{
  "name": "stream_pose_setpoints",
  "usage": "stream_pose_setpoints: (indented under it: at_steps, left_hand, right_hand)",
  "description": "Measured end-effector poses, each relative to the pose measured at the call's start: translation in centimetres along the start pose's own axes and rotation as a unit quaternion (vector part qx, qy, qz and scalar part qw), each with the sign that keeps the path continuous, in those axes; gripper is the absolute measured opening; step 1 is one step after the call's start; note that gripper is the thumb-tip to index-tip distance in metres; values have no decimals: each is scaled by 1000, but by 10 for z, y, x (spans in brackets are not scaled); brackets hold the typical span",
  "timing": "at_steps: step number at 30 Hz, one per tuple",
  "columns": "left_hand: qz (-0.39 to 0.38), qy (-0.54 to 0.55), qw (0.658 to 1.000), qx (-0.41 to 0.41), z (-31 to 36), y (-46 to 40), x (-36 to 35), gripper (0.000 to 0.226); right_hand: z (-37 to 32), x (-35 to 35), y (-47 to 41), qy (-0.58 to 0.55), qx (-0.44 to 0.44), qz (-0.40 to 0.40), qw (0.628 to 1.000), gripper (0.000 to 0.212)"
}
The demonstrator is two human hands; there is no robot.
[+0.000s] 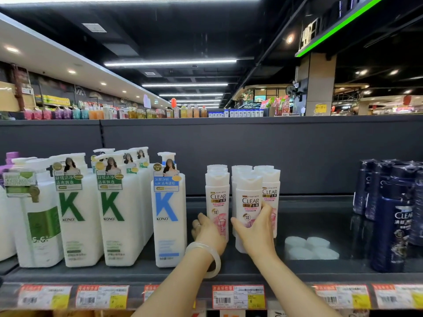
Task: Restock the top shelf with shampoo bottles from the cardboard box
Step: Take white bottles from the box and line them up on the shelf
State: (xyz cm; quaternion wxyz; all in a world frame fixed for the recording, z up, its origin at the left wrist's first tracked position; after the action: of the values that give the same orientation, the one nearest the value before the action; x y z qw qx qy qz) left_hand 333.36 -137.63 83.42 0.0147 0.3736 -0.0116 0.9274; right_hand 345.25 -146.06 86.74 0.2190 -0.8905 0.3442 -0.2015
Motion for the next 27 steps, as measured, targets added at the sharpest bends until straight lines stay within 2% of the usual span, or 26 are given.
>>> stream_pose_setpoints:
  at_steps: [5,10,17,22,24,27]
  left_hand:
    - [-6,-58,998,5,1,2,4,53]
    - [-11,-71,997,-3,1,4,2,45]
    - [-26,-15,999,-11,4,12,2,43]
    - [-11,36,999,-7,2,26,11,38]
    - [-2,32,999,-25,2,31,15,40]
    - [1,42,993,-106,8,43,22,51]
  right_hand:
    - [3,-4,-1,19,-8,18,1000,67]
    - [3,-8,2,44,-11,13,999,72]
    - [2,-10,4,78,-27,10,997,77]
    - [-2,-2,15,152,-31,-2,988,100]
    - [-9,5,17,164,-26,5,986,102]
    - [-23,16,19,158,-12,22,987,95]
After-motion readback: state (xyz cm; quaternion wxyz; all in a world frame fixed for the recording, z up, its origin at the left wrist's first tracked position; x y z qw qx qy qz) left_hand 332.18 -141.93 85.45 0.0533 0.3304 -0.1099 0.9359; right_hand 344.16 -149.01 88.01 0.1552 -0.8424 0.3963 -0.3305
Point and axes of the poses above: each hand's wrist, its own y-axis away from the middle knuckle, its own x-axis out of the back of the hand, z = x × y, the point moved 7 cm from there along -y, towards the middle knuckle, and after that the axes turned 5 degrees about x, right-handed, at the moved point
